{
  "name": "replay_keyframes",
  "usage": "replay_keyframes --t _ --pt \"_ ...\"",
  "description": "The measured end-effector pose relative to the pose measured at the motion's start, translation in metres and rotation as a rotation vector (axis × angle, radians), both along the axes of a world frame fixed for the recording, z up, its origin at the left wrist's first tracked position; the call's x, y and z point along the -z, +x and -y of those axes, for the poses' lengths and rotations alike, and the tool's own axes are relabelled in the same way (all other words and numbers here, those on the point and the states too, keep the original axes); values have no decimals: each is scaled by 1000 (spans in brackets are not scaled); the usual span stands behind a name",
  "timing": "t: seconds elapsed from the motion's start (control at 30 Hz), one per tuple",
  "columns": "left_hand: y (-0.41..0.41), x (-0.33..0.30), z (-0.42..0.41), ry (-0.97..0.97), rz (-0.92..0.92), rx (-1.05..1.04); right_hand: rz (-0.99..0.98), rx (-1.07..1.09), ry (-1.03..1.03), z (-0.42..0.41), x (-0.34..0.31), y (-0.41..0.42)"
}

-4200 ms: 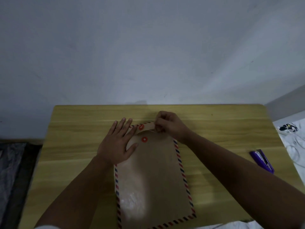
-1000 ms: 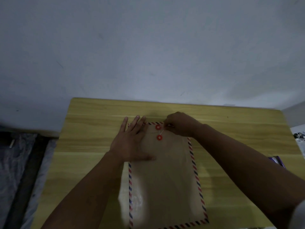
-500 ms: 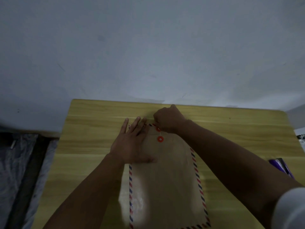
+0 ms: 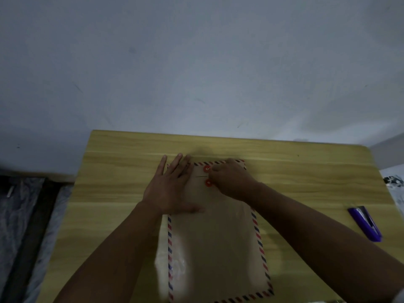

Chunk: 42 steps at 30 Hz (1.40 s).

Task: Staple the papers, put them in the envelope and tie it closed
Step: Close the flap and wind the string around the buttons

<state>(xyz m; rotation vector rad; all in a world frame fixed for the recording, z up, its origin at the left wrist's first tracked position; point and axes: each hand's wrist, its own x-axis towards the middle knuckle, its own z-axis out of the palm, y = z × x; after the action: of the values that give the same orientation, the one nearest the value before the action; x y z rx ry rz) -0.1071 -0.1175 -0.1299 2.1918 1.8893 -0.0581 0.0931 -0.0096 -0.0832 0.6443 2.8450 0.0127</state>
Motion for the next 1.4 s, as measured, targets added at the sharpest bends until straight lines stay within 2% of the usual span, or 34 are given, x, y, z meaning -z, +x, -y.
replay_keyframes --t 0.23,0.37,0.6,0.83,0.97,1.2,1.3,1.4 --pt "2 2 0 13 -25 1 -70 -135 101 9 7 45" --pt "3 2 1 14 -37 0 9 -81 68 21 8 43" --pt "3 0 1 14 -44 9 -18 35 76 46 1 19" --pt "2 1 0 19 -39 2 68 -37 112 33 -2 39" --pt "3 0 1 21 -45 -6 -33 -46 129 43 2 33" --pt "0 12 0 83 -32 11 -72 -80 275 65 2 22" --pt "-1 12 -1 72 -47 23 -26 -106 185 69 1 26" --pt "-2 8 -1 48 -65 26 117 -98 -47 71 -4 24"
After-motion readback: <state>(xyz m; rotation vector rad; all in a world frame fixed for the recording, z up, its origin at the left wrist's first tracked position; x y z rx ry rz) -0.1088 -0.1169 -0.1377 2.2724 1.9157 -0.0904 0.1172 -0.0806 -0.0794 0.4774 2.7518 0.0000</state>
